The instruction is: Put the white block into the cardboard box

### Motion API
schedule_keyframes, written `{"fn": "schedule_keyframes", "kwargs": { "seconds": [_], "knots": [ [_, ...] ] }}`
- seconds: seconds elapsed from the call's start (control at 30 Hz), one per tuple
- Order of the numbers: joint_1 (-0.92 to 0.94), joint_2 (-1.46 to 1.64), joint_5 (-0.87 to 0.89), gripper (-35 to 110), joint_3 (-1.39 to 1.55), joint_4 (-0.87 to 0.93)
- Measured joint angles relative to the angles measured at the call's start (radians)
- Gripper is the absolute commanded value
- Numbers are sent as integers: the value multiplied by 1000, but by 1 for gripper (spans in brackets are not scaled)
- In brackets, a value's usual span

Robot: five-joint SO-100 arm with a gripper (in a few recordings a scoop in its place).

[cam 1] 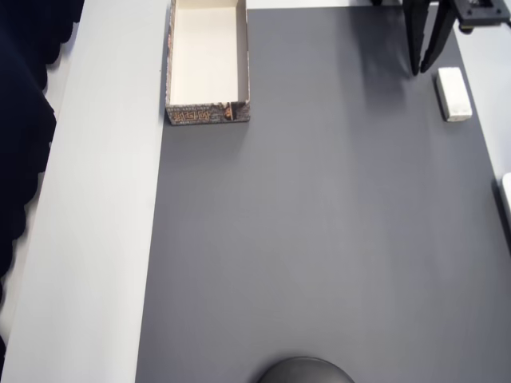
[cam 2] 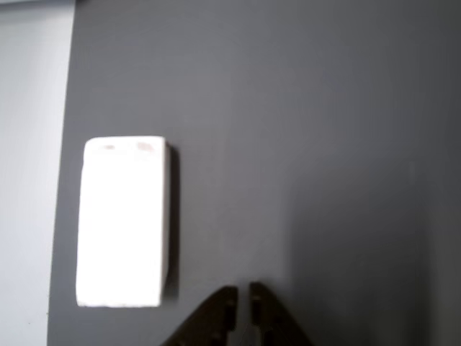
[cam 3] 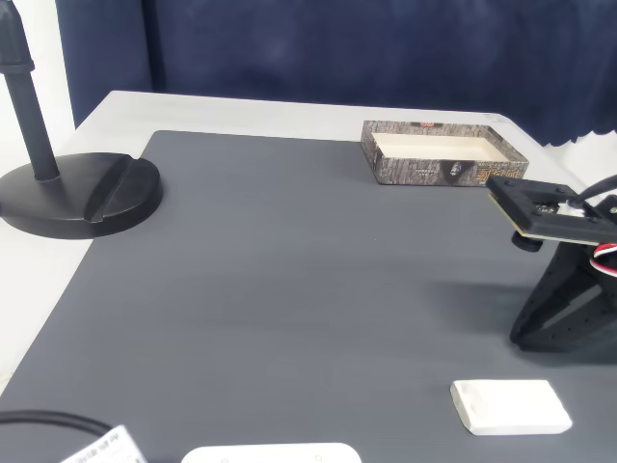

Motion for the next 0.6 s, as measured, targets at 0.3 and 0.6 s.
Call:
{"fn": "schedule_keyframes", "kwargs": {
  "seconds": [0.3, 0.6],
  "knots": [
    [-20, 0, -14, -2, 0, 0],
    [-74, -152, -169, -2, -67, 0]
  ]
}}
